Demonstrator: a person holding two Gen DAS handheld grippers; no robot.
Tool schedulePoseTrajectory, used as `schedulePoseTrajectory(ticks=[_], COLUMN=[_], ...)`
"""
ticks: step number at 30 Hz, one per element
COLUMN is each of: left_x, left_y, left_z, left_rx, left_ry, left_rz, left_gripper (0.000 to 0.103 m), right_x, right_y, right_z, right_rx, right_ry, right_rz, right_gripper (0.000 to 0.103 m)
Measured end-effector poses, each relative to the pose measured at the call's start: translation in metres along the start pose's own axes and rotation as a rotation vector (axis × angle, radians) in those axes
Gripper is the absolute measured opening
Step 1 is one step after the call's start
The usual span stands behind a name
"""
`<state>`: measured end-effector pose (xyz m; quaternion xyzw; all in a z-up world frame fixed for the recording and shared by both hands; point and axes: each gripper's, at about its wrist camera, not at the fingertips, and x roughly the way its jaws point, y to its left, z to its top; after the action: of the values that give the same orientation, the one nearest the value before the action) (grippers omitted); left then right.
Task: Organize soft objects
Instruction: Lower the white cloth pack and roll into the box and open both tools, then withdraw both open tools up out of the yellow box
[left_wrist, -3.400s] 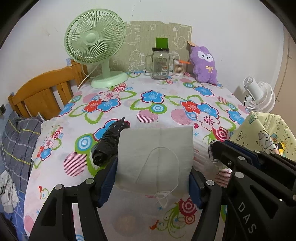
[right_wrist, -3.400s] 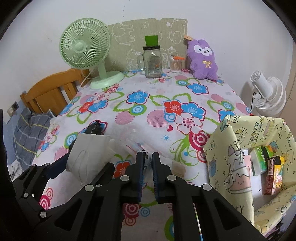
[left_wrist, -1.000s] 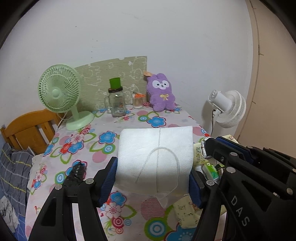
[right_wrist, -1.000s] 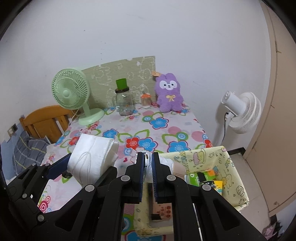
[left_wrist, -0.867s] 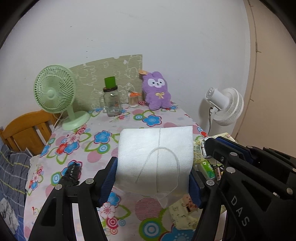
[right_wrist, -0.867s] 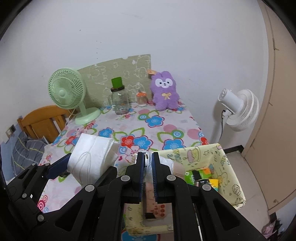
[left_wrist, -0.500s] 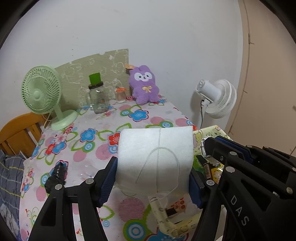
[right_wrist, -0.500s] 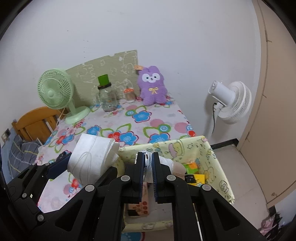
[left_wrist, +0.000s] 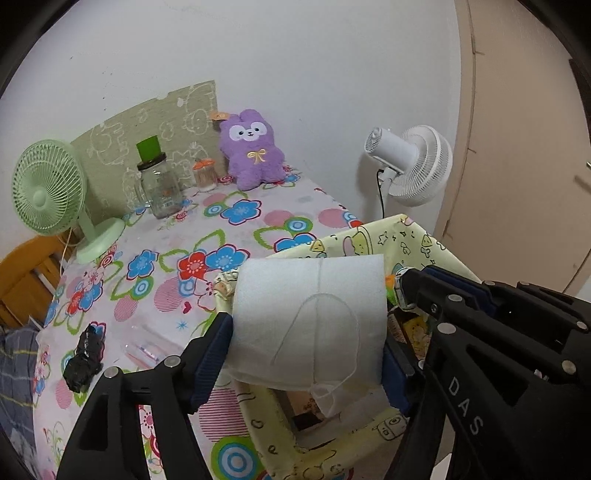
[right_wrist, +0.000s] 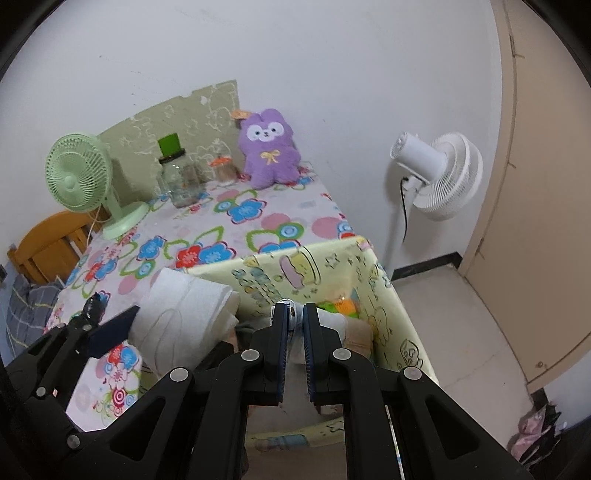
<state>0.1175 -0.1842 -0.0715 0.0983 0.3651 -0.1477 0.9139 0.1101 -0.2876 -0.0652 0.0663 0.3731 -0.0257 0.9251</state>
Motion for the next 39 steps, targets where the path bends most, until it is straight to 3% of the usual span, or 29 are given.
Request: schedulePoseTrajectory(ticks=[4,15,18,20,25,29,39], left_x=[0.002,0.014,0.015,0.014,0.013,0.009,-0.008], left_y=[-0.007,-0.014,-0.016,-0.018,-0.017,-0.015,-0.004], left_z=[0.001,-0.001,-0.003,-0.003,-0.004,-0.003,-0.004], left_rx=[0.014,0.035,0.046,0.054,0.056,0.051,0.025], left_ry=[0.013,0.057,0.065,0.066,0.064,0.055,0.019], left_rz=[-0.034,-0.063,-0.067,-0.062,-0.054,-0.048,-0.032], left_gripper=[0.079,0.102,0.103,0.103,0.103,0.103,0.103], right_x=[0.003,0.009,0.012,0.013,0.011,0.007,-0.008], right_y=[-0.006,-0.017,-0.019,-0.022,-0.021,-0.017,-0.003], right_z=[-0.001,-0.001,-0.001,-0.003,-0.004,-0.004,-0.006], right_rx=[0.015,0.056,0.068,0.093,0.092,0.07,0.024], right_ry=[0.003,0.027,0.045,0.052,0.051,0.043,0.014], right_rz=[-0.005,0.023,0.025,0.034,0.029,0.017,0.007], right_gripper=[0.011,0.012,0.035,0.057,0.063,0.077,0.083])
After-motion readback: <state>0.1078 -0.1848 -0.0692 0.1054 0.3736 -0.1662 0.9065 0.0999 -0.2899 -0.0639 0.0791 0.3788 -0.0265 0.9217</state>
